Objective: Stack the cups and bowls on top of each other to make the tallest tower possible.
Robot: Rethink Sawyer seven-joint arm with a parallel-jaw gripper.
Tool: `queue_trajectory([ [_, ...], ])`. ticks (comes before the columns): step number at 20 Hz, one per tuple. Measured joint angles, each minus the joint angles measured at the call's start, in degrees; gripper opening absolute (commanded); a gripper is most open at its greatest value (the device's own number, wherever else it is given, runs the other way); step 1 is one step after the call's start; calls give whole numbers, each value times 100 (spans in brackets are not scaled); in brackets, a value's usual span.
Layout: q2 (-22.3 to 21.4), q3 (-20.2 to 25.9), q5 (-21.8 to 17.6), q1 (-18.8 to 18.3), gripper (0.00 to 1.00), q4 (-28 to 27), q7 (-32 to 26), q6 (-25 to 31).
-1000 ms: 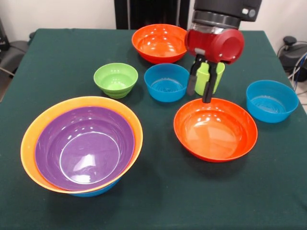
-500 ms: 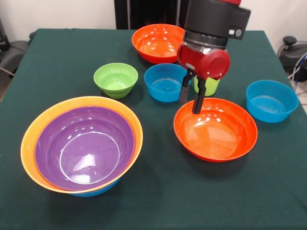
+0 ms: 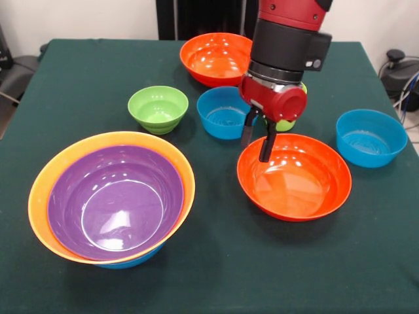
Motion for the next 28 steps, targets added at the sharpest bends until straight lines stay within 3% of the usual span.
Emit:
queue_trajectory([
  [10,-71,49,-877,-358,100,-2,0,29],
  [28,-148,754,-1465,-1041,100,12,0,81],
])
